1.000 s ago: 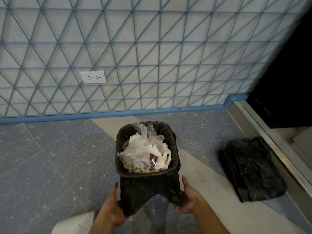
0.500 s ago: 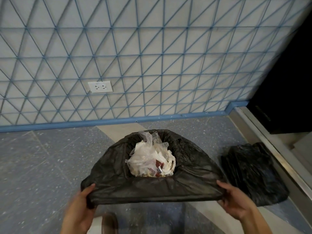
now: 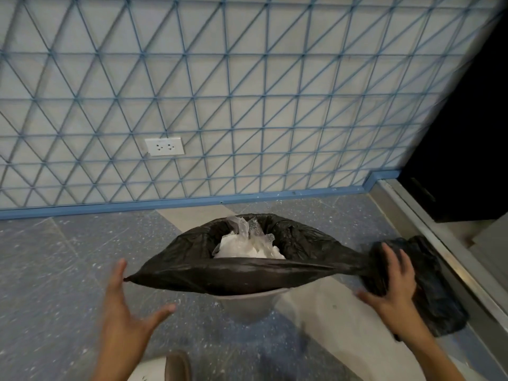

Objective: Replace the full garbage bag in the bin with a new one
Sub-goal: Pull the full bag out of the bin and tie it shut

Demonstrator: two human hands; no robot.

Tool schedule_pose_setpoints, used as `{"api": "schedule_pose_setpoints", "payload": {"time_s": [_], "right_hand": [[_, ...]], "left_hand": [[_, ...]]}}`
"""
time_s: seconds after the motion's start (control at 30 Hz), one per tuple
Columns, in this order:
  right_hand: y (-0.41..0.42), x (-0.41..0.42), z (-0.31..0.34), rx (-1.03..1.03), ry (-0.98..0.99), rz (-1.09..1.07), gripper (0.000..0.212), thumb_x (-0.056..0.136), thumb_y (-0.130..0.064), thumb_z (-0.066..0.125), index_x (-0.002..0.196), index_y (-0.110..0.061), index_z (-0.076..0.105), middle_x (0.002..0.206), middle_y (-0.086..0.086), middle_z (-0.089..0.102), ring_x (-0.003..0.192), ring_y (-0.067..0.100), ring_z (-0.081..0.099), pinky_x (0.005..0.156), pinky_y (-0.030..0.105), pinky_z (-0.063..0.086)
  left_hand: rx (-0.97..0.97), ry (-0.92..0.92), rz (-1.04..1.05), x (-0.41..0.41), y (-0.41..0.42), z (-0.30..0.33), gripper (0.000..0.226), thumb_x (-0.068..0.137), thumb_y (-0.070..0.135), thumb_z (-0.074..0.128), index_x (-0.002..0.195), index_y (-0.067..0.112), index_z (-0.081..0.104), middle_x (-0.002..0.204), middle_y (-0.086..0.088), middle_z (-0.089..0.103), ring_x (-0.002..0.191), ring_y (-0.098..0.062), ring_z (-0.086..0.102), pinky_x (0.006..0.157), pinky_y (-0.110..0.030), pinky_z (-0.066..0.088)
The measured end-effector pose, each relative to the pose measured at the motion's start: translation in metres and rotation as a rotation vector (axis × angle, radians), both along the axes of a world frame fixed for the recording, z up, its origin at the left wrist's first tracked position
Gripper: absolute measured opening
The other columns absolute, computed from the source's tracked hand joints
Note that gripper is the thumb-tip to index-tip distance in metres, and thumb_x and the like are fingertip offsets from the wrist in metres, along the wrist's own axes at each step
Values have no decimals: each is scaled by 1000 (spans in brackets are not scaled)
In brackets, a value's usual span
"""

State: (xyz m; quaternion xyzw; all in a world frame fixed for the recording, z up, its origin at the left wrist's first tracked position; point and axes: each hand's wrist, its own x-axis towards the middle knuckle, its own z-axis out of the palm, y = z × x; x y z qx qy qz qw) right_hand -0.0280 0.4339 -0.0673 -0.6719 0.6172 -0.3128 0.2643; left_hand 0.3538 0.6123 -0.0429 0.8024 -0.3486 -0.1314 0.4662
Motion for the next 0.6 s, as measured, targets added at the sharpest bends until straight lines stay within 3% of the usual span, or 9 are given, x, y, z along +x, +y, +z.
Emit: {"api": "schedule_pose_setpoints", "payload": {"time_s": [0.07,0.1,0.17,0.23,0.3,0.37,0.43,0.5,0.6], "right_hand": [[-4,6,-19,-61,229,70,102,57,-24,89,142,-28,32,157,12,3,142,32,4,113,51,12],[-11,8,-24,-77,231,113,91,60,-27,87,137,-31,39,157,10,4,143,32,2,113,52,11],[-31,11,-23,-85,159,210,47,72,-21,80,111,-36,59,153,0,25,143,29,11,114,53,11],[-47,10,-9,30,-96,275,36,79,-4,67,86,-40,70,128,-13,58,131,17,43,112,40,32],[-54,7,9,244,-484,256,33,81,0,63,72,-29,77,89,-14,75,92,5,67,85,18,50],[-59,7,20,323,-699,257,6,70,-24,75,69,-18,77,72,-4,75,67,6,68,67,18,54],[-65,11,20,366,-736,223,11,71,-21,71,69,-11,75,70,2,74,62,11,68,61,18,56],[-77,18,12,382,-676,158,15,84,-9,59,77,-10,73,75,7,74,64,15,69,63,22,58],[-88,31,1,359,-449,76,20,93,-10,52,83,-12,69,78,9,73,64,17,69,60,20,55]], "left_hand": [[176,-247,-128,7,-4,-18,119,46,15,90,146,15,26,154,-4,24,143,-26,18,113,-42,15],[206,-307,-181,14,-10,-23,108,50,19,90,143,18,34,152,0,27,144,-27,16,113,-42,14],[196,-221,-237,26,-24,-22,58,67,16,81,120,23,58,136,4,48,139,-28,30,111,-36,20],[121,61,-233,36,-33,-5,17,81,4,66,91,17,69,92,3,72,106,-22,61,89,-16,42],[52,250,-168,49,-40,6,17,87,-1,55,77,6,67,58,4,68,61,-4,64,56,-4,44],[35,321,-141,61,-42,9,19,91,2,51,79,2,66,51,5,66,43,2,56,45,-5,42],[28,366,-144,66,-49,9,20,93,7,50,81,1,65,52,3,65,42,-2,54,41,-9,41],[47,343,-121,69,-60,7,21,93,14,53,80,4,67,64,-11,64,50,-14,54,41,-13,42],[133,171,-122,75,-73,1,21,90,18,59,75,6,69,72,-19,66,60,-22,55,53,-20,42]]}}
